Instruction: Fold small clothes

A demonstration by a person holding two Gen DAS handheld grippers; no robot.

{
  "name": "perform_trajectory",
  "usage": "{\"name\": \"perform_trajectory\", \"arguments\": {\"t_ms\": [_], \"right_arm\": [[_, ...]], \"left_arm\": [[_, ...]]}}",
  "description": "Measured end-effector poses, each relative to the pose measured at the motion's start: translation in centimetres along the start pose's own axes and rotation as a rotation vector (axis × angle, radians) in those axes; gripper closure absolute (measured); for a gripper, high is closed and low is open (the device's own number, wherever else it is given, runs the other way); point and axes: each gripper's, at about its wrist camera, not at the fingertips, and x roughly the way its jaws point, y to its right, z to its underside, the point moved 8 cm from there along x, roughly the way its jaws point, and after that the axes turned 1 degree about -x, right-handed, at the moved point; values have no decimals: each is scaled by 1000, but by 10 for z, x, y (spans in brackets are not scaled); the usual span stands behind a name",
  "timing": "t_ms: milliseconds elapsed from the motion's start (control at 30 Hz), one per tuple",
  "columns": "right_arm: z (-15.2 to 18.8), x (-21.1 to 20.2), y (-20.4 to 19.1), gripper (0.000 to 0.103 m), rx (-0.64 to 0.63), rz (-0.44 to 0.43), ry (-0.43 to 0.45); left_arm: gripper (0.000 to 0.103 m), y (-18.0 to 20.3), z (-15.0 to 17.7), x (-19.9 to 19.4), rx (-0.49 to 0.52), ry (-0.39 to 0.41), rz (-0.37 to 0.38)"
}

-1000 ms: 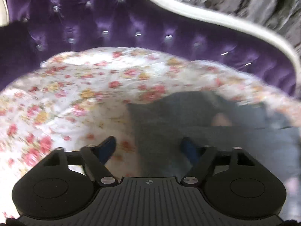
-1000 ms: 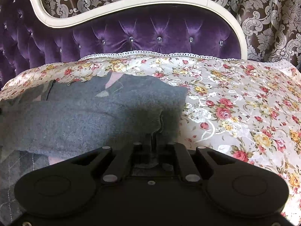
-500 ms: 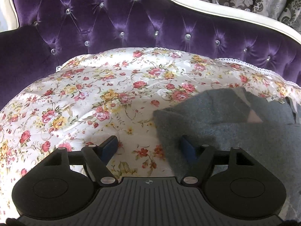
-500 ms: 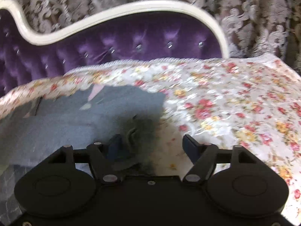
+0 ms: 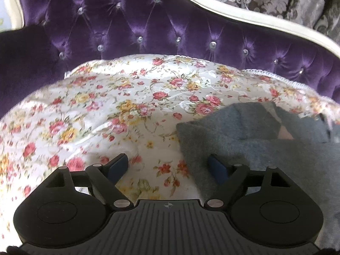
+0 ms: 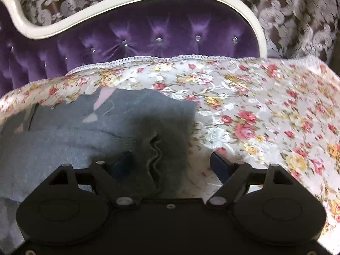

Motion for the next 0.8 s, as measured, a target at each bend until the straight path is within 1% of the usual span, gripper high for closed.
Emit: {"name": "perform_trajectory", "arguments": {"t_ms": [67, 133, 233, 333, 467, 600, 700, 800], "right_arm": [[-2, -12, 2, 21, 6, -9, 9], [-1, -28, 1, 21, -9, -34, 33], [5, -56, -6, 21, -27, -89, 60], [14, -86, -10, 21, -34, -146, 83], [41, -126, -14, 21, -54, -218, 101], [75, -163, -17, 20, -95, -275, 104], [103, -185, -20, 20, -119, -313, 88], [131, -204, -21, 20, -139, -338, 71]], "left_arm": [[21, -7, 2, -11, -52, -10, 19], [21, -13, 5, -29, -91, 6, 35], [21, -12, 15, -58, -56, 14, 41], [21, -5, 30, -90, -17, 30, 73], [21, 9, 62, -135, 31, 46, 118], [21, 20, 97, -174, 38, 64, 157], [21, 30, 124, -197, 46, 60, 176], [21, 37, 152, -212, 62, 49, 176]]}}
